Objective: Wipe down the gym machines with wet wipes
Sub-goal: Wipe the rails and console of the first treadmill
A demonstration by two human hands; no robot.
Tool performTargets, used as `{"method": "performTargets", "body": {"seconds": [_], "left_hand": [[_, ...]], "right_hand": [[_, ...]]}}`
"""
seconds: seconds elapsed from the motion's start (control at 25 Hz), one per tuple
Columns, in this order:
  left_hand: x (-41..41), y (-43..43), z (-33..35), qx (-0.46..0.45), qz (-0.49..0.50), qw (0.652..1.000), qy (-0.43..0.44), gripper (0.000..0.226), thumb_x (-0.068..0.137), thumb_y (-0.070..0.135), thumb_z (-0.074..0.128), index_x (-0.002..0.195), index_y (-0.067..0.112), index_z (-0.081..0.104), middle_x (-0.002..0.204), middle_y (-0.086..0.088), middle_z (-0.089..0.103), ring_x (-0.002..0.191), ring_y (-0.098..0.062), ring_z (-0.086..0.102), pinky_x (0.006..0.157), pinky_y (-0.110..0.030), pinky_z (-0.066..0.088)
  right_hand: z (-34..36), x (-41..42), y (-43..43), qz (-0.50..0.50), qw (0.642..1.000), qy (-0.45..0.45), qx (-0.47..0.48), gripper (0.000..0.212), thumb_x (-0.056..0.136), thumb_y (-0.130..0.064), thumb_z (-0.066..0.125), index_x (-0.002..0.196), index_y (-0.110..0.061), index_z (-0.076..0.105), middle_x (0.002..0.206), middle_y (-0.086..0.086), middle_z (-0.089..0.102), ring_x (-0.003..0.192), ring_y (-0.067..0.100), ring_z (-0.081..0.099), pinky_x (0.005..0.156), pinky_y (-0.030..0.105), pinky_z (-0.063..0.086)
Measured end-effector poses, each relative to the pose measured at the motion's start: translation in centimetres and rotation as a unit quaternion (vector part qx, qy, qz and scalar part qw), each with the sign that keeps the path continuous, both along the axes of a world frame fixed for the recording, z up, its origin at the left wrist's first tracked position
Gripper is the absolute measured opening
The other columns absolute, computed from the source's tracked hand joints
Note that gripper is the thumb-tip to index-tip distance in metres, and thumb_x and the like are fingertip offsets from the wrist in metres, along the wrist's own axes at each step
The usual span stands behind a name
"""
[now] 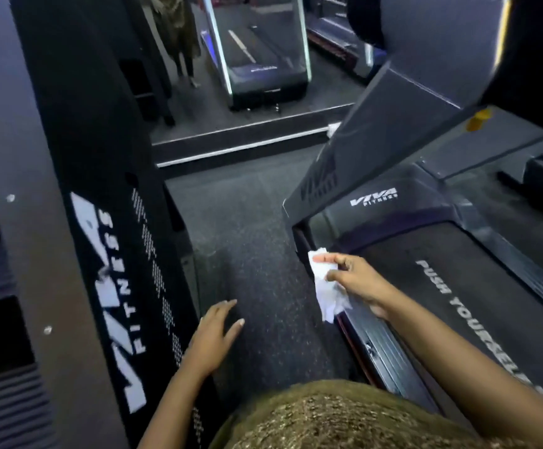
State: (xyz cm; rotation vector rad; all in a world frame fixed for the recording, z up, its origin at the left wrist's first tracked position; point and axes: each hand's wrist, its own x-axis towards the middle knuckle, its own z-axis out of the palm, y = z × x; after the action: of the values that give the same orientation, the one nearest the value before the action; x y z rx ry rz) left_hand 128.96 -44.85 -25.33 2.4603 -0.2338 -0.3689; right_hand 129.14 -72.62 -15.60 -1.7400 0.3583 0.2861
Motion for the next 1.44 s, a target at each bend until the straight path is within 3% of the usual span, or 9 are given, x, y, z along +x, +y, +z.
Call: {"method": "performTargets", "body": {"seconds": [0.2,0.4,0.56,0.64,0.88,0.96,1.12,1.28,1.44], "left_hand": [[14.2,-5.0,3.1,-0.004,-0.096,0.994,-0.043,0.052,0.096,0.037,0.048,0.144,0.02,0.037,0.146,0.003,0.035,0.137,-0.013,0.033,0.117,-0.038,0.022],[27.6,-12.4,4.0,0.015,-0.319,0.947,-0.044,0.064,0.092,0.058,0.041,0.144,0.021,0.036,0.147,0.001,0.037,0.135,-0.013,0.035,0.116,-0.037,0.023],[33.5,-17.8,4.9,0.073,-0.512,0.855,-0.05,0.1,0.07,0.087,0.016,0.146,0.023,0.033,0.149,0.002,0.033,0.136,-0.014,0.034,0.116,-0.032,0.022],[33.8,-19.4,4.9,0.093,-0.587,0.802,-0.055,0.117,0.056,0.092,0.003,0.147,0.024,0.031,0.151,0.002,0.03,0.137,-0.014,0.031,0.115,-0.026,0.021],[31.0,-22.8,5.6,0.108,-0.766,0.621,-0.122,0.102,0.066,0.08,0.001,0.149,0.025,0.025,0.155,0.004,0.023,0.142,-0.015,0.023,0.117,-0.029,0.012],[29.5,-23.8,6.7,0.09,-0.79,0.59,-0.143,0.098,0.065,0.07,-0.003,0.148,0.026,0.026,0.155,0.005,0.022,0.143,-0.014,0.021,0.117,-0.03,0.008],[26.2,-23.6,9.7,-0.036,-0.79,0.609,-0.066,0.087,0.073,0.079,0.017,0.14,0.029,0.041,0.145,0.007,0.04,0.135,-0.006,0.035,0.116,-0.024,0.021],[22.0,-21.8,13.8,-0.209,-0.677,0.685,0.167,0.031,0.085,0.047,0.063,0.113,0.033,0.061,0.108,0.011,0.07,0.105,0.002,0.061,0.094,-0.019,0.046],[19.2,-20.9,18.3,-0.298,-0.638,0.669,0.238,0.033,0.087,0.01,0.064,0.117,0.023,0.061,0.094,0.001,0.074,0.093,-0.008,0.068,0.079,-0.014,0.048]], "right_hand": [[2.8,7.7,-2.6,-0.054,0.995,-0.077,0.034,0.055,0.081,0.018,0.051,0.121,-0.02,0.053,0.105,0.0,0.065,0.077,0.002,0.06,0.07,0.014,0.049],[2.5,11.2,-4.6,-0.225,0.971,-0.076,0.02,0.054,0.081,0.007,0.063,0.119,-0.028,0.051,0.095,0.009,0.071,0.084,0.02,0.066,0.08,0.037,0.053],[2.3,11.5,-2.5,-0.432,0.898,-0.074,0.041,0.027,0.08,0.004,0.066,0.103,-0.01,0.063,0.084,0.007,0.073,0.071,0.01,0.064,0.061,0.02,0.049],[2.0,11.2,-1.0,-0.502,0.86,-0.077,0.048,0.019,0.079,0.002,0.068,0.093,-0.01,0.066,0.082,0.005,0.073,0.071,0.009,0.064,0.065,0.019,0.048],[1.5,9.0,4.6,-0.664,0.744,-0.071,0.013,0.016,0.077,-0.001,0.072,0.085,-0.015,0.067,0.077,0.0,0.073,0.073,0.01,0.064,0.074,0.033,0.052],[1.8,7.8,5.9,-0.696,0.716,-0.047,-0.021,0.022,0.075,-0.006,0.075,0.086,-0.019,0.062,0.068,-0.002,0.071,0.066,0.008,0.061,0.065,0.029,0.049],[4.1,4.7,7.7,-0.742,0.665,-0.044,-0.071,0.023,0.076,-0.01,0.075,0.079,-0.018,0.053,0.054,-0.008,0.063,0.052,0.0,0.051,0.057,0.021,0.039],[7.4,3.2,8.4,-0.713,0.688,-0.123,-0.058,0.025,0.084,0.005,0.06,0.084,-0.02,0.067,0.074,-0.007,0.066,0.065,-0.002,0.057,0.061,0.014,0.044],[10.3,2.3,9.2,-0.664,0.722,-0.197,-0.017,0.046,0.078,0.013,0.063,0.112,-0.018,0.061,0.084,-0.003,0.072,0.082,0.008,0.067,0.071,0.023,0.055]]}}
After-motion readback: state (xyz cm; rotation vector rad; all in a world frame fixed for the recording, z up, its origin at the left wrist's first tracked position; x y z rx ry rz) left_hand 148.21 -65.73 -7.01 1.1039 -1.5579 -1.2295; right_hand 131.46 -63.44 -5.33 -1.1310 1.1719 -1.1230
